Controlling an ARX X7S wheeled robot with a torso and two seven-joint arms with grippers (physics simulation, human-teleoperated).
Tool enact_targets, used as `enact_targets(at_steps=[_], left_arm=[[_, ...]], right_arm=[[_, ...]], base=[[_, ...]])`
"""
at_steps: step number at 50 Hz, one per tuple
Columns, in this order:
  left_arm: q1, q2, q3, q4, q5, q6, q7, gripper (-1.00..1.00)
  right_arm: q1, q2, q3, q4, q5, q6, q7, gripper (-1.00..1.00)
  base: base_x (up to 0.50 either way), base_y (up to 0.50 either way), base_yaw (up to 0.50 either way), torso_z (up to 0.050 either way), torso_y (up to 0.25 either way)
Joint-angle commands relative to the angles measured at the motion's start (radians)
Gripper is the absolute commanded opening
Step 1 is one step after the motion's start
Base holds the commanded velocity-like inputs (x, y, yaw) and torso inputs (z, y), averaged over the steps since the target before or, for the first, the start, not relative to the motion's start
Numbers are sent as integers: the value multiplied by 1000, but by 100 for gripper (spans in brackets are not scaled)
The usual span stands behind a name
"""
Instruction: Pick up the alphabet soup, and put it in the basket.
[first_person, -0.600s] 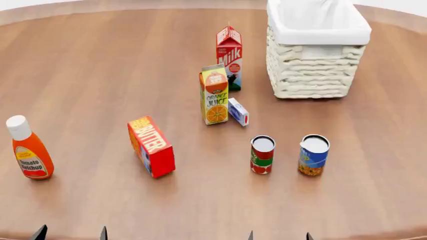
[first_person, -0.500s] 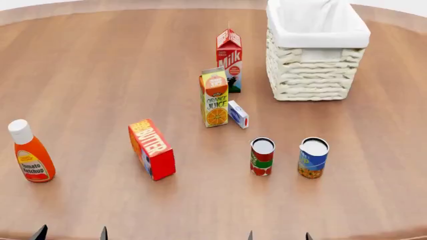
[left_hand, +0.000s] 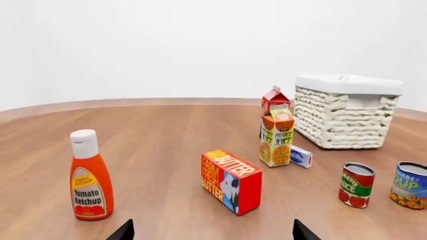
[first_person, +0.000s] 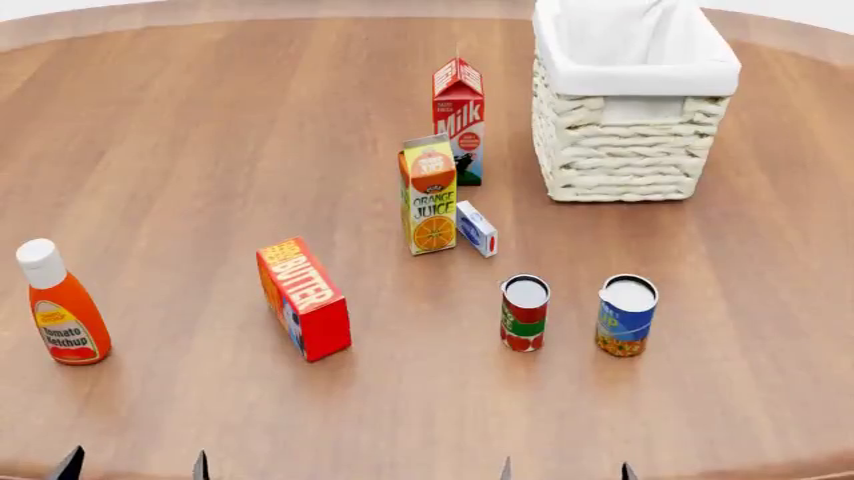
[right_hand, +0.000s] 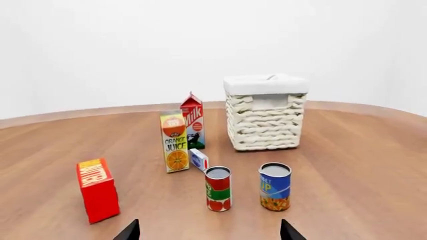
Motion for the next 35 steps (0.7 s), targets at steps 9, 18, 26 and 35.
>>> enact_targets(at_steps=[9, 18, 26, 35], left_arm=[[92, -35, 7, 140, -33, 70, -42, 100], [106, -51, -23, 163, -68, 89, -69, 100], [107, -64, -51, 170, -103, 92, -91, 100], [111, -71, -50, 181, -113, 95, -106, 100]], right_arm=[[-118, 39, 13, -184, 79, -64, 30, 100], [-106, 54, 55, -183, 134, -63, 59, 100], [-84, 63, 89, -171, 203, -45, 78, 100], [-81, 72, 87, -171, 206, -39, 97, 100]], base=[[0, 0, 0, 0, 0], [0, 0, 0, 0, 0], [0, 0, 0, 0, 0], [0, -58, 0, 0, 0]])
